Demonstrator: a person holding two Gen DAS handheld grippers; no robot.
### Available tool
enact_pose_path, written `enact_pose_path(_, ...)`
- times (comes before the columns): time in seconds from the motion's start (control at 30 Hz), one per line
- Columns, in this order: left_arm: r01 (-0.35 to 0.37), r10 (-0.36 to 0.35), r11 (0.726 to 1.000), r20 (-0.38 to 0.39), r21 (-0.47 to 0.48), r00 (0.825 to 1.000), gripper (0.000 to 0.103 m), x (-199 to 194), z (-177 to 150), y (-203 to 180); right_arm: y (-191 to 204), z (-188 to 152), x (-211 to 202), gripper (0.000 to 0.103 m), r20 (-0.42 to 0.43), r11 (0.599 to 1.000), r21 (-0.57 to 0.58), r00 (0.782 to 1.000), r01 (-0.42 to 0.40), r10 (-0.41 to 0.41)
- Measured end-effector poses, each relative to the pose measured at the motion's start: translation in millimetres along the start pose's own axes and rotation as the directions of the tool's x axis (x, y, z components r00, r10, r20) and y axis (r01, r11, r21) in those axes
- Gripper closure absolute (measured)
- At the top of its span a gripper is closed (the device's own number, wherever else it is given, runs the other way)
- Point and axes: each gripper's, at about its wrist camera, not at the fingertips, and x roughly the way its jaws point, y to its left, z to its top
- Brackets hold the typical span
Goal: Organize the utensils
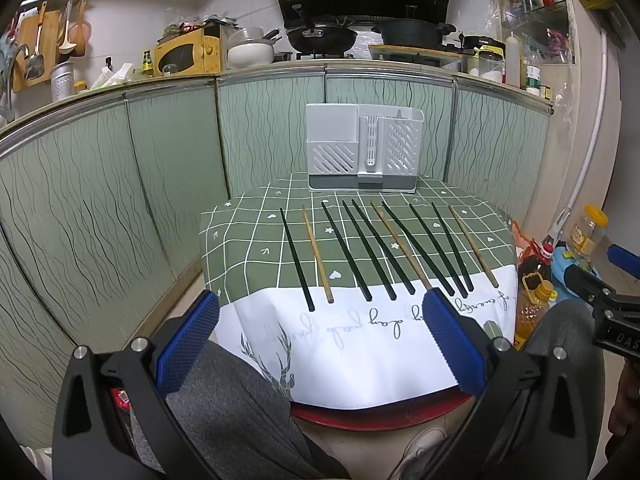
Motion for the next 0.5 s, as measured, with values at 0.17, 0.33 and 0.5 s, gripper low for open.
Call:
enact_pose_path(0.17,-0.001,0.001,1.000,-0.002,-0.001,1.000,0.004,0.4,-1.0,0.2,-2.5,0.4,1.6,0.008,-0.003,1.000,0.009,1.000,0.007,-0.007)
enact_pose_path(0.33,-0.002,0.002,1.000,-0.003,-0.003,1.000,0.004,1.0,-1.1,0.0,-4.7,1.2,1.8,0.008,-0.001,1.000,0.008,1.000,0.007,-0.007)
enact_pose_path(0.5,-0.002,0.002,1.000,-0.002,-0.003,1.000,0.004,0.8,-1.7,-0.1,-5.5,1.4,1.5,0.008,-0.002,1.000,0.011,1.000,0.004,-0.004)
